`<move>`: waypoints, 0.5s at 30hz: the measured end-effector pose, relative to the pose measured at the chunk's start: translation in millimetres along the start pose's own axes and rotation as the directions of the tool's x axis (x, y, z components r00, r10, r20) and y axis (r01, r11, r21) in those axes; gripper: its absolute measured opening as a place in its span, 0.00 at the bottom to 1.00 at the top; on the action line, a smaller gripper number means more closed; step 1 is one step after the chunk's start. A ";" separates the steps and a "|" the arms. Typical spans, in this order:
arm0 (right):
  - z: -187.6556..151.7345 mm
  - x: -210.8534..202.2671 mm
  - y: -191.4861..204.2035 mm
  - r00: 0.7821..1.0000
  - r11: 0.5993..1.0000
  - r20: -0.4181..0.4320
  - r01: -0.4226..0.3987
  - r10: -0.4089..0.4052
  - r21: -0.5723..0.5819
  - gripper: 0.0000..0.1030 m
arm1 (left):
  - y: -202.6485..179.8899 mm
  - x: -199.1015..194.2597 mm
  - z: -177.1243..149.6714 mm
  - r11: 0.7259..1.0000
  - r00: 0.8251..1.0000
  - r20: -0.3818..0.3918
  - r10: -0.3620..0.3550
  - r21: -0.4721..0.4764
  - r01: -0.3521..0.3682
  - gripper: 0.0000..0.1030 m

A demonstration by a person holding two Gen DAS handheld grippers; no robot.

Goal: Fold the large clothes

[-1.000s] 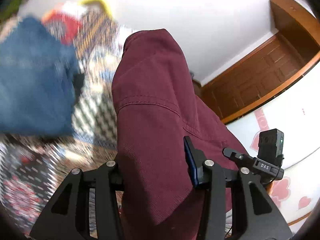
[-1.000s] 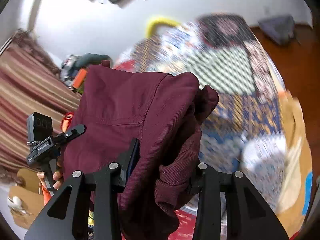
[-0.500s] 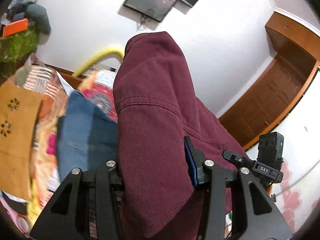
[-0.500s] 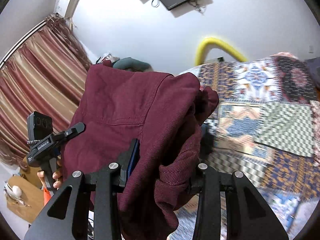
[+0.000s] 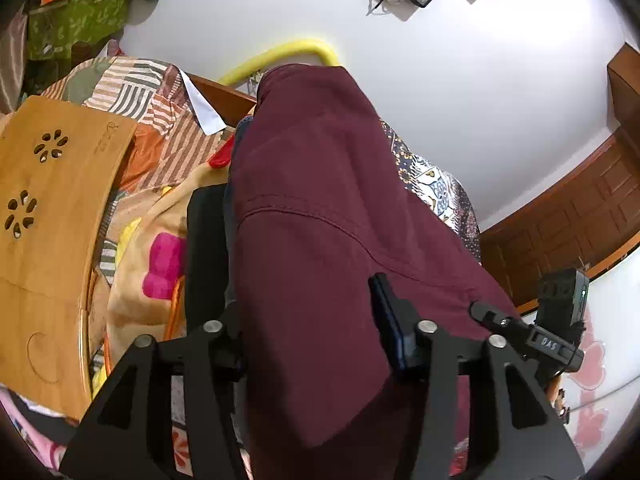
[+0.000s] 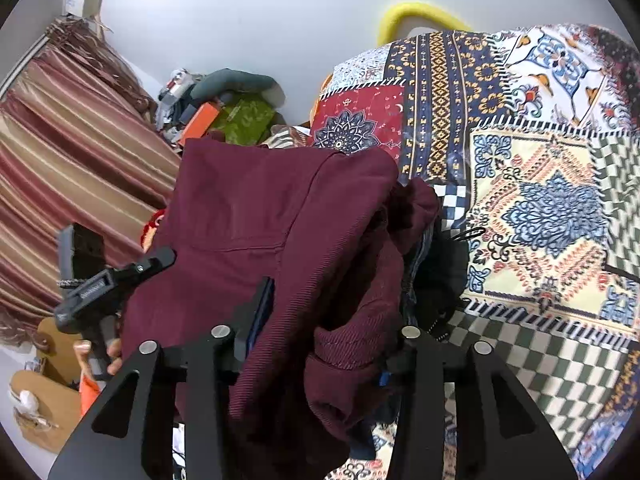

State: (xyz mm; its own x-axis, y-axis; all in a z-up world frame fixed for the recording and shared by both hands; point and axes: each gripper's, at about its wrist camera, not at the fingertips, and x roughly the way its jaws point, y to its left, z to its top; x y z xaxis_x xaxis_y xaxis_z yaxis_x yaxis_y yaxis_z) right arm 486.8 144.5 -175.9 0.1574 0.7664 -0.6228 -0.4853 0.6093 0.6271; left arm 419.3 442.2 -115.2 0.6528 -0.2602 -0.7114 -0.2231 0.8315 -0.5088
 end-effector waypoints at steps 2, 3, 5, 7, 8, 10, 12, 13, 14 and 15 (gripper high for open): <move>-0.3 -3.9 0.7 1.000 1.000 -0.006 0.003 -0.003 -0.012 0.42 | -1.8 -2.5 -3.6 1.000 1.000 0.014 -0.007 0.027 0.006 0.54; -1.0 -5.7 2.2 1.000 1.000 -0.016 0.016 -0.016 -0.018 0.44 | -2.3 -2.3 -3.3 0.999 1.000 0.012 0.005 0.035 -0.005 0.55; -5.2 -11.4 10.4 0.998 0.998 -0.025 0.061 -0.062 -0.026 0.49 | -5.8 -4.3 -4.8 0.998 0.999 0.011 0.040 0.043 -0.041 0.58; -8.5 -11.7 16.7 0.993 0.993 -0.025 0.112 -0.113 -0.041 0.54 | -8.1 -7.6 -6.5 0.997 0.998 0.017 0.067 0.039 -0.068 0.59; -11.5 -17.1 21.7 0.988 0.987 -0.022 0.149 -0.150 -0.055 0.56 | -11.0 -11.5 -9.6 0.996 0.996 0.023 0.083 0.040 -0.084 0.59; -15.8 -21.3 27.5 0.977 0.973 -0.018 0.211 -0.214 -0.095 0.58 | -15.8 -18.4 -15.7 0.992 0.993 0.035 0.113 0.050 -0.115 0.61; -19.0 -23.0 31.4 0.966 0.959 -0.019 0.254 -0.259 -0.128 0.60 | -21.7 -30.7 -24.3 0.987 0.988 0.057 0.143 0.063 -0.146 0.63; -24.6 -28.5 36.6 0.958 0.948 -0.015 0.281 -0.286 -0.152 0.61 | -24.4 -36.6 -28.1 0.986 0.987 0.064 0.149 0.068 -0.154 0.64; -27.5 -31.2 38.8 0.954 0.942 -0.013 0.292 -0.298 -0.166 0.61 | -27.0 -44.2 -33.7 0.984 0.985 0.073 0.158 0.070 -0.163 0.64; -32.7 -35.7 42.3 0.950 0.934 -0.012 0.305 -0.312 -0.186 0.62 | -27.9 -48.5 -37.2 0.983 0.984 0.077 0.162 0.070 -0.167 0.65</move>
State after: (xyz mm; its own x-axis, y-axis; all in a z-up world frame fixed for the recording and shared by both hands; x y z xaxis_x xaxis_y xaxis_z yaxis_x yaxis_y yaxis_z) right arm 432.5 136.3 -142.3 0.2913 0.5353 -0.7929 -0.5649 0.7651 0.3091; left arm 366.9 413.4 -84.5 0.6619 -0.0835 -0.7449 -0.2780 0.8956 -0.3473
